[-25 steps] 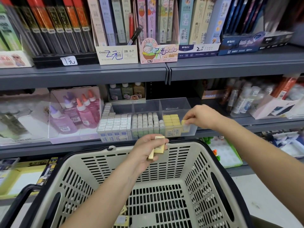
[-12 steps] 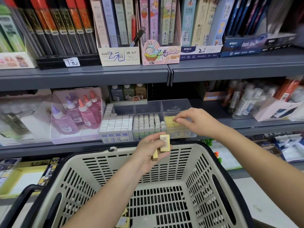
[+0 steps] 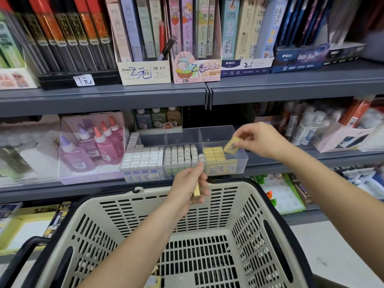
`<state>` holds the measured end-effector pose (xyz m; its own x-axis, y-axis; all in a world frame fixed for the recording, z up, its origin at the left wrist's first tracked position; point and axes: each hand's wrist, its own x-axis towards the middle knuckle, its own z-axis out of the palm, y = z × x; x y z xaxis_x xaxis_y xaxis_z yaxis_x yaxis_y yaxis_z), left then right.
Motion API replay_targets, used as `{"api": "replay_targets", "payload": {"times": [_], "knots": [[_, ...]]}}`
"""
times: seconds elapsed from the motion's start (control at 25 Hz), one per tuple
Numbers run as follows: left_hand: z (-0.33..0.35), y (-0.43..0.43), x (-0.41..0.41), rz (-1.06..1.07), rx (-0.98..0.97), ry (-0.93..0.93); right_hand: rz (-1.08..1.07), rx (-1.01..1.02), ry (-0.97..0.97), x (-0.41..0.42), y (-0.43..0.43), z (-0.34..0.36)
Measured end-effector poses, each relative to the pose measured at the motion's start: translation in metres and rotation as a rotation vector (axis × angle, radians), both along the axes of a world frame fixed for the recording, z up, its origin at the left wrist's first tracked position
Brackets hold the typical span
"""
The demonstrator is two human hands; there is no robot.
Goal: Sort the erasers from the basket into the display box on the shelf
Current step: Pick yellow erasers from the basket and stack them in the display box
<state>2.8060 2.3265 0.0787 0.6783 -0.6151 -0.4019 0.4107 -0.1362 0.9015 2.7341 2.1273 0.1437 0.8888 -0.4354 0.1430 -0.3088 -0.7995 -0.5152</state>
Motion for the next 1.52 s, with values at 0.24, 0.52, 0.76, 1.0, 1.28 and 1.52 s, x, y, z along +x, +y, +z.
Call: {"api": "replay_targets", "payload": {"times": [0.24,0.52,0.76,1.0,1.28,1.52], "knots": [[0.002,0.004,-0.002,0.013,-0.124,0.189,0.037,-0.302,0.246,0.018,-0.009,-0.019],[-0.006,0.01,-0.001,-0.046,-0.086,-0.018,0.111,-0.343,0.409,0.029,-0.013,-0.048],[-0.007,0.008,0.0,0.001,-0.126,-0.157,0.11,-0.237,0.06,0.019,0.016,-0.034],[-0.003,-0.006,-0.004,-0.037,-0.107,-0.269,0.314,-0.015,0.125,0.002,0.051,-0.018],[0.004,-0.007,-0.003,-0.132,-0.142,-0.079,0.257,0.369,0.019,-0.007,0.028,-0.007],[0.005,-0.01,0.0,-0.025,-0.247,0.053,0.243,0.569,-0.058,-0.011,0.032,-0.013]]}}
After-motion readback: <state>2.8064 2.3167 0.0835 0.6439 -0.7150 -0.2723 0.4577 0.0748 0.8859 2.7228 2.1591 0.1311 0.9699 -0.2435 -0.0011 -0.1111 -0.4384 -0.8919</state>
